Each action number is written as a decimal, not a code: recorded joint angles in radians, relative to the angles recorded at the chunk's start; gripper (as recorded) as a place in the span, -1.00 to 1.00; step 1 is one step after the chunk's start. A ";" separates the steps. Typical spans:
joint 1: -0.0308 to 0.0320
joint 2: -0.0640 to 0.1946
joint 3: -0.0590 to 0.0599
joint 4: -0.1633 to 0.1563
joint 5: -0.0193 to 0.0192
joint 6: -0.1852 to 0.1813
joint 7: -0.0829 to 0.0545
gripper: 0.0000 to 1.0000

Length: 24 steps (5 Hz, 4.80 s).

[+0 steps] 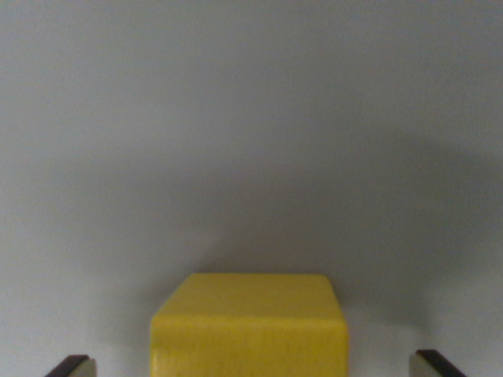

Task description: Pick yellow cube

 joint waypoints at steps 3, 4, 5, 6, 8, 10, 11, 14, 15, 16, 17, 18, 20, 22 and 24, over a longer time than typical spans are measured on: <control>-0.0006 0.002 0.000 -0.003 0.0005 -0.004 -0.001 -1.00; -0.0006 0.002 0.000 -0.003 0.0005 -0.004 -0.001 -1.00; -0.0006 0.002 0.000 -0.003 0.0005 -0.004 -0.001 -1.00; -0.0006 0.002 0.000 -0.003 0.0005 -0.004 -0.001 1.00; -0.0006 0.001 0.000 -0.002 0.0004 -0.003 -0.001 1.00; -0.0005 -0.003 0.000 0.003 -0.0001 0.006 -0.001 1.00; -0.0005 -0.003 0.000 0.003 -0.0001 0.006 -0.001 1.00; -0.0001 -0.020 -0.001 0.024 -0.0024 0.044 0.002 1.00; -0.0001 -0.020 -0.001 0.024 -0.0024 0.044 0.002 1.00; 0.0001 -0.032 -0.002 0.040 -0.0040 0.072 0.004 1.00; 0.0001 -0.032 -0.002 0.040 -0.0040 0.072 0.004 1.00; 0.0004 -0.047 -0.002 0.059 -0.0060 0.105 0.006 1.00; 0.0007 -0.063 -0.003 0.079 -0.0082 0.142 0.009 1.00; 0.0011 -0.081 -0.004 0.102 -0.0107 0.183 0.012 1.00; 0.0015 -0.100 -0.005 0.126 -0.0133 0.226 0.015 1.00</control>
